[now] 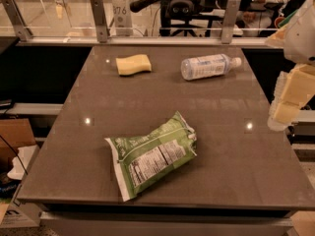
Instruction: Pick blue plastic bottle
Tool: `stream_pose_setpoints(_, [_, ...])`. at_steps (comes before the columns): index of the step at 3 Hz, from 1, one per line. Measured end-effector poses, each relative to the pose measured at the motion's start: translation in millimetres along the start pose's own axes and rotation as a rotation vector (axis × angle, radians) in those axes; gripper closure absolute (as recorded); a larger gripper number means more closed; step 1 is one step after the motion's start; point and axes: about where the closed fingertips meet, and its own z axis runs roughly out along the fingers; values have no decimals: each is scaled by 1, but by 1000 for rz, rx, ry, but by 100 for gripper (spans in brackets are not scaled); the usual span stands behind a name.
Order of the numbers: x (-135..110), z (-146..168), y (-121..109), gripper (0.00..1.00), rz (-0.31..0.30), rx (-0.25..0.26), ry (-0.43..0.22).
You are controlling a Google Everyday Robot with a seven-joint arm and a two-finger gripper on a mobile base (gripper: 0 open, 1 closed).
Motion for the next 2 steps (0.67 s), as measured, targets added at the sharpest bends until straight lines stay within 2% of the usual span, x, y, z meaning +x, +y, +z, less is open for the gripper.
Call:
stream_pose_setpoints(1, [-14,20,-33,0,-12,-34,-38])
stream_pose_setpoints(2, [-23,40,-72,0,-26,-37,-59])
